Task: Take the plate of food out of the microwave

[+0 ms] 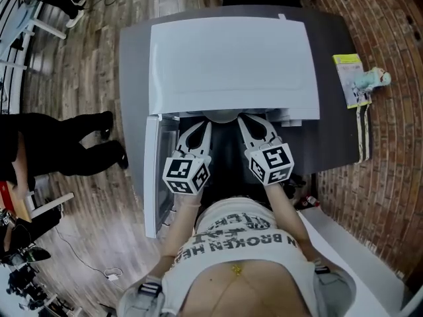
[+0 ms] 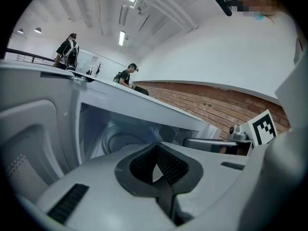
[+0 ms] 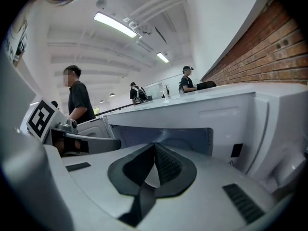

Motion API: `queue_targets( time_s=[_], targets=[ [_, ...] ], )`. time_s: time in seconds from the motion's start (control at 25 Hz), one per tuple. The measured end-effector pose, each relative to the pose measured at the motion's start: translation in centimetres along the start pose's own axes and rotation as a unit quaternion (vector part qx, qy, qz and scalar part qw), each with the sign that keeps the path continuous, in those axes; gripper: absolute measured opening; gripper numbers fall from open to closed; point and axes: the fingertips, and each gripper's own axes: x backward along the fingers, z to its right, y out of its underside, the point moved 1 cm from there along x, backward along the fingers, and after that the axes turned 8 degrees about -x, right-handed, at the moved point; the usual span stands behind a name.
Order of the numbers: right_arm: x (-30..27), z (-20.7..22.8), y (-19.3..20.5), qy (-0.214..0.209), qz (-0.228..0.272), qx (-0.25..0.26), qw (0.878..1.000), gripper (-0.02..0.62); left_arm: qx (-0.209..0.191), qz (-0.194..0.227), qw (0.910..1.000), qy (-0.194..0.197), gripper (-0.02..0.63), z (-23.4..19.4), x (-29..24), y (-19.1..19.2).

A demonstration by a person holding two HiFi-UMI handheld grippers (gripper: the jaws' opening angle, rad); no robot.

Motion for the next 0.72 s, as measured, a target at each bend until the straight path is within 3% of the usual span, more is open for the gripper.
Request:
queue_targets(
  time_s=[0.36, 0.72],
  targets=[
    [-1.5, 1.4, 1.7, 0.016, -0.023, 0.012, 1.000, 0.009, 0.006, -0.024, 0.9996, -0.012, 0.006, -1.0, -1.3, 1.3],
    [-3.7, 3.1, 4.5, 0.046, -0.055, 0.014, 0.997, 0.009, 0.041, -0.051, 0.9978, -0.013, 0.006, -2.8, -3.0, 3.9]
  ],
)
